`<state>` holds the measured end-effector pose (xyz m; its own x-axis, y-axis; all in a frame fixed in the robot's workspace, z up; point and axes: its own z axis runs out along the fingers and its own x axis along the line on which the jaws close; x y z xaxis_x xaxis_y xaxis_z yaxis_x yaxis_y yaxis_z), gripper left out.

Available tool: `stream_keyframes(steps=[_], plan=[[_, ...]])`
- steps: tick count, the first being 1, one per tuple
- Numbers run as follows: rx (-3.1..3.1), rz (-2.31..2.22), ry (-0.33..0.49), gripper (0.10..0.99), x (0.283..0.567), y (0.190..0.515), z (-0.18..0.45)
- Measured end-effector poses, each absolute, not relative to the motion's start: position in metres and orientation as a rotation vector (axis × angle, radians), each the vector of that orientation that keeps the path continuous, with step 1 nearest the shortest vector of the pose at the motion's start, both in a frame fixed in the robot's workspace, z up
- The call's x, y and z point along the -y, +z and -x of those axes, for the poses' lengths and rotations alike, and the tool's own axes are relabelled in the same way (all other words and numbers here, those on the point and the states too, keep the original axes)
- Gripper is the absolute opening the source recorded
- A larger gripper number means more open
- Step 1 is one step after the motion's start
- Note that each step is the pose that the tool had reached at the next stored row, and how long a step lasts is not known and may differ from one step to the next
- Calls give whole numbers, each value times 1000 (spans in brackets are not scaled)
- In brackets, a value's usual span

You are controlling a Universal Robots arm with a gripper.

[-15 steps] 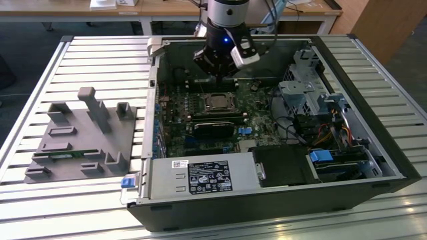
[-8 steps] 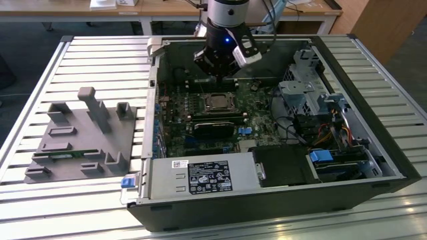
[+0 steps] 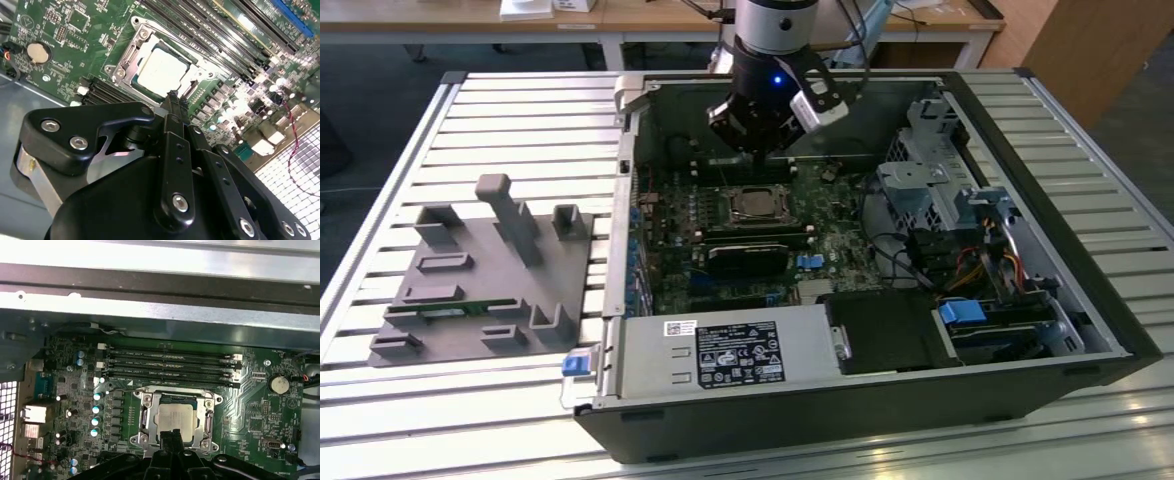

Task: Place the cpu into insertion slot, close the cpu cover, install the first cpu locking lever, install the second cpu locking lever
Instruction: 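Install the first cpu locking lever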

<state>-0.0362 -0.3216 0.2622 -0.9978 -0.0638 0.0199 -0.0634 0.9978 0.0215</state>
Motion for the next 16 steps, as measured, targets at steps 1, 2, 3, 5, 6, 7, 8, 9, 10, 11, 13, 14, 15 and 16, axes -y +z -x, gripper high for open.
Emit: stream_keyframes(steps=[1,2,3,5,6,7,8,9,10,11,13,14,15,16], plan=[[3119,-109,-32,106,322,262,36],[3119,-119,-32,106,322,262,36],[3118,-128,-32,106,322,262,36],[3118,-147,-32,106,322,262,36],[3117,-155,-32,106,322,262,36],[3117,-164,-32,106,322,262,36],[3116,-173,-32,106,322,262,36],[3116,-182,-32,106,322,262,36],[3115,-191,-32,106,322,262,37],[3115,-200,-31,106,322,262,37],[3114,-220,-31,106,322,262,37],[3113,-230,-31,106,322,262,37],[3112,-240,-31,106,322,262,37],[3111,-250,-31,106,322,262,37]])
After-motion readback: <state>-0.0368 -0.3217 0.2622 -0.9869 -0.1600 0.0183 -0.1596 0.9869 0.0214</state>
